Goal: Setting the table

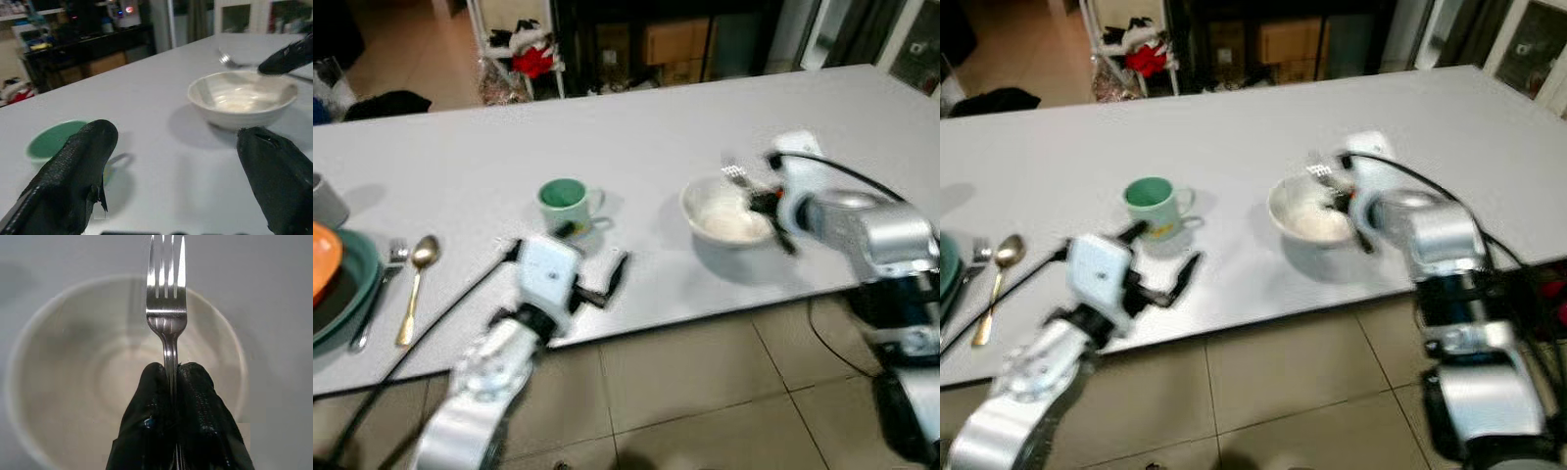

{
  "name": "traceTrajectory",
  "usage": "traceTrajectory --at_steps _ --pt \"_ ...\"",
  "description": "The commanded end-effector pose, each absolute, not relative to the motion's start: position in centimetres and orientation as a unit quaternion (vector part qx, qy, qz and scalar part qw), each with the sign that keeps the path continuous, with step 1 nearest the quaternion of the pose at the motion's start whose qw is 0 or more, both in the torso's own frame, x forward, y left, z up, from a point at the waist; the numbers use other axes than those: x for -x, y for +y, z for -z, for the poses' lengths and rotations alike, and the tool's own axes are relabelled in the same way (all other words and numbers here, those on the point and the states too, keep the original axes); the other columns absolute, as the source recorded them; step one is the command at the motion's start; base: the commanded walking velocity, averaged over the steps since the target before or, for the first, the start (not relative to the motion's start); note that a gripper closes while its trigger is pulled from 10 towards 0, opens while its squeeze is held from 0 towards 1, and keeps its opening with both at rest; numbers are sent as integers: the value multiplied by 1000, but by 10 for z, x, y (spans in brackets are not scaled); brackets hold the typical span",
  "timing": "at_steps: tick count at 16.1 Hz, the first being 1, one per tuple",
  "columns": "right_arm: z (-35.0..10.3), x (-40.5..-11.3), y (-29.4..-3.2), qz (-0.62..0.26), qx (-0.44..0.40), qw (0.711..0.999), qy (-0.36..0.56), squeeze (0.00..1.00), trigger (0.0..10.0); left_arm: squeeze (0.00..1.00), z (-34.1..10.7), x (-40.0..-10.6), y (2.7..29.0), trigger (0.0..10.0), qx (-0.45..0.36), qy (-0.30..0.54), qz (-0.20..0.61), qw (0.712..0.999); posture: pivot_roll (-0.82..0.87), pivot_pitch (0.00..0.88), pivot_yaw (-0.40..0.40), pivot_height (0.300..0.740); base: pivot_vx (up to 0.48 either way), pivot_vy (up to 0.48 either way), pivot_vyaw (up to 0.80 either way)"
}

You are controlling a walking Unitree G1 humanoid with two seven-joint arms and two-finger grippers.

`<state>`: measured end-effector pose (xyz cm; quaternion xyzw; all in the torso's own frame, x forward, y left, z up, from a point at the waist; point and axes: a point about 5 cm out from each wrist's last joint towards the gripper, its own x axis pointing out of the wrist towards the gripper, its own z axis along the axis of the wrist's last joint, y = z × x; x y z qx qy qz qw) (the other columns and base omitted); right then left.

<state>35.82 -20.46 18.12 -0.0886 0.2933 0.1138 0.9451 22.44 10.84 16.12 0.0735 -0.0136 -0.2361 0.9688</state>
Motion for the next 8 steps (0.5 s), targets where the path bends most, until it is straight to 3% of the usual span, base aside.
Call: traceTrajectory --at_steps 1,8 --pt "-193 -366 -191 -138 95 944 284 0 10000 0 -163 -228 114 10000 -83 -11 234 969 -109 0 31 740 0 0 0" --pt "-201 -371 -186 -150 139 916 346 0 10000 0 -161 -221 102 10000 -112 41 325 938 -106 0 28 740 0 0 0"
